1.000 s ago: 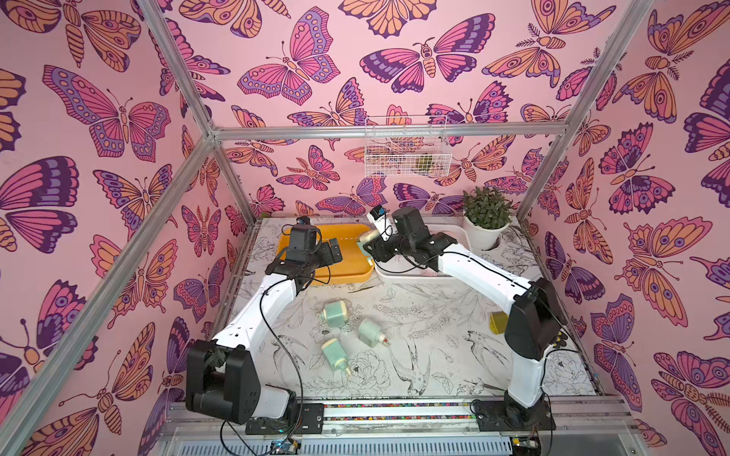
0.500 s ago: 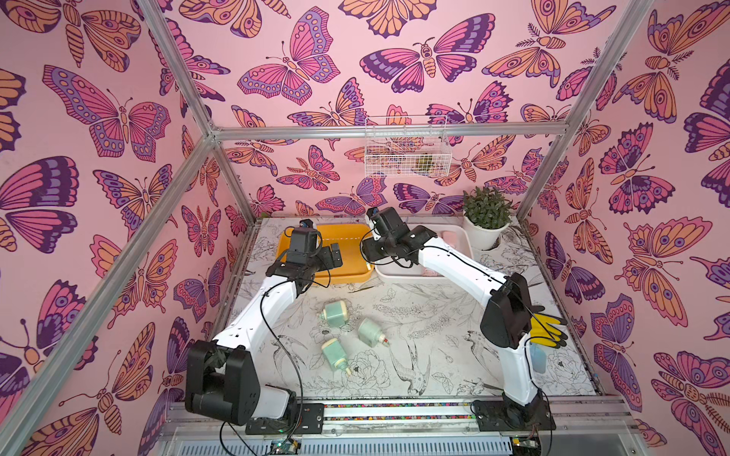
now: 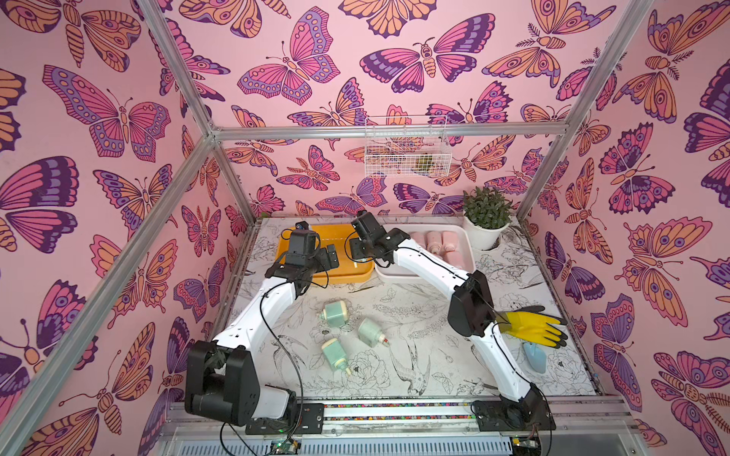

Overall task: Place the pencil sharpeners by color into the storage box
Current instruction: Place the pencil sharpener in the storage box.

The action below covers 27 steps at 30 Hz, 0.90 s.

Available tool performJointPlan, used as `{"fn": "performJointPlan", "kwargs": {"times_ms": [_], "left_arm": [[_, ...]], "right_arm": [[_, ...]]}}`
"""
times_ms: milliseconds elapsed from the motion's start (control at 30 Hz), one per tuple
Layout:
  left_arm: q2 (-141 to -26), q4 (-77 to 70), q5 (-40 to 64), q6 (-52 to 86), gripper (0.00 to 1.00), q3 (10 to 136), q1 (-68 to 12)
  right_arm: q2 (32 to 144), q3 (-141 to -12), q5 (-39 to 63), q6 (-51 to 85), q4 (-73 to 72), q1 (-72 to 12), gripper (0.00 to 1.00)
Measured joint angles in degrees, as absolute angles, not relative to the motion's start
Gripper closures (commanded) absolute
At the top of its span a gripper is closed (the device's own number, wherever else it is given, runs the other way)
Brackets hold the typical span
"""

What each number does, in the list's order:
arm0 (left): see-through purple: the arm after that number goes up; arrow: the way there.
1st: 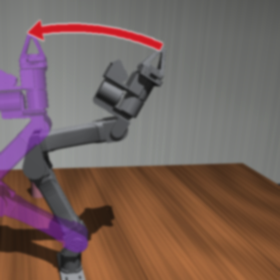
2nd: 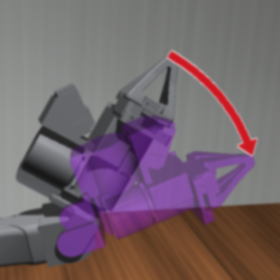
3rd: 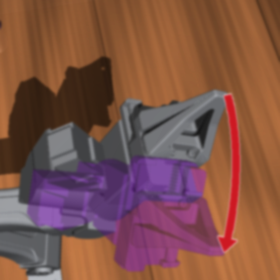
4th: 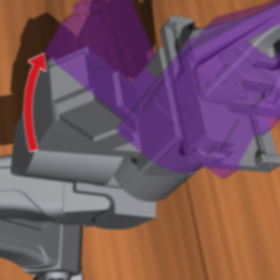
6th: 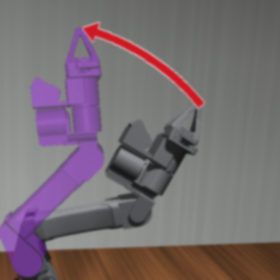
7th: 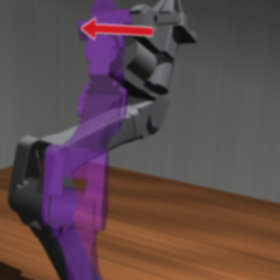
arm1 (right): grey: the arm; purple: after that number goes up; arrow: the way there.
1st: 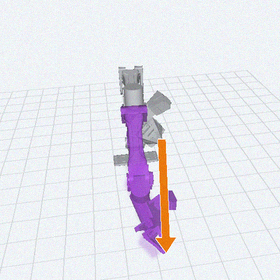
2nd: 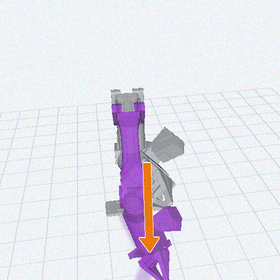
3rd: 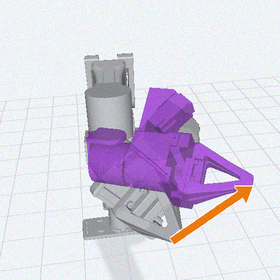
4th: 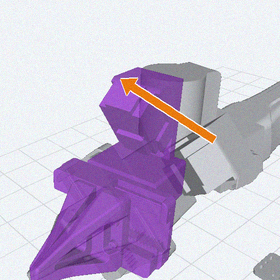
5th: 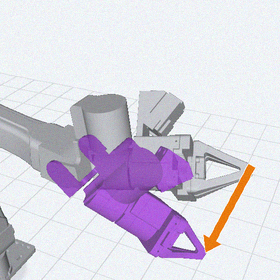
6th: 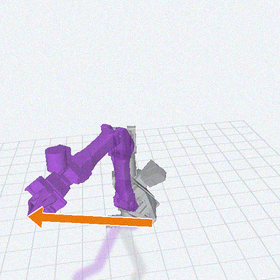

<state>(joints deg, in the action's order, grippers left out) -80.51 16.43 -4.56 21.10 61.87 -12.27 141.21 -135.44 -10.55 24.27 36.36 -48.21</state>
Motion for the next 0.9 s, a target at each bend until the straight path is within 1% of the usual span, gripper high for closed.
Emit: {"fn": "performJointPlan", "kwargs": {"times_ms": [300,433,467,533,633,700,833,900], "left_arm": [[-80.9,16.5,-3.6,21.7,0.00,61.9,-12.3],[-81.3,16.5,-3.0,21.7,0.00,61.9,-12.3],[-81.4,16.5,-2.8,21.7,0.00,61.9,-12.3],[-81.9,16.5,-2.5,21.8,0.00,61.9,-12.3],[-82.8,16.5,-2.0,22.0,0.00,61.9,-12.3],[-83.5,16.5,-1.5,22.2,0.00,61.9,-12.3],[-84.0,16.5,-1.0,22.1,0.00,61.9,-12.3],[-84.0,16.5,-0.9,22.1,0.00,61.9,-12.3]], "right_arm": [[145.5,-135.6,-11.7,26.8,36.0,-48.2,1.00],[146.8,-138.0,-12.1,27.4,37.0,-48.3,1.00],[147.2,-138.7,-12.1,27.6,37.4,-48.4,0.98],[147.8,-139.7,-12.0,27.9,37.9,-48.4,0.90],[149.4,-141.8,-12.0,28.3,38.8,-48.4,0.83],[150.1,-142.6,-12.0,28.4,38.9,-48.6,0.75],[150.3,-142.6,-12.0,28.4,39.6,-49.0,0.63],[150.3,-142.7,-12.0,28.3,39.7,-49.0,0.52]]}}
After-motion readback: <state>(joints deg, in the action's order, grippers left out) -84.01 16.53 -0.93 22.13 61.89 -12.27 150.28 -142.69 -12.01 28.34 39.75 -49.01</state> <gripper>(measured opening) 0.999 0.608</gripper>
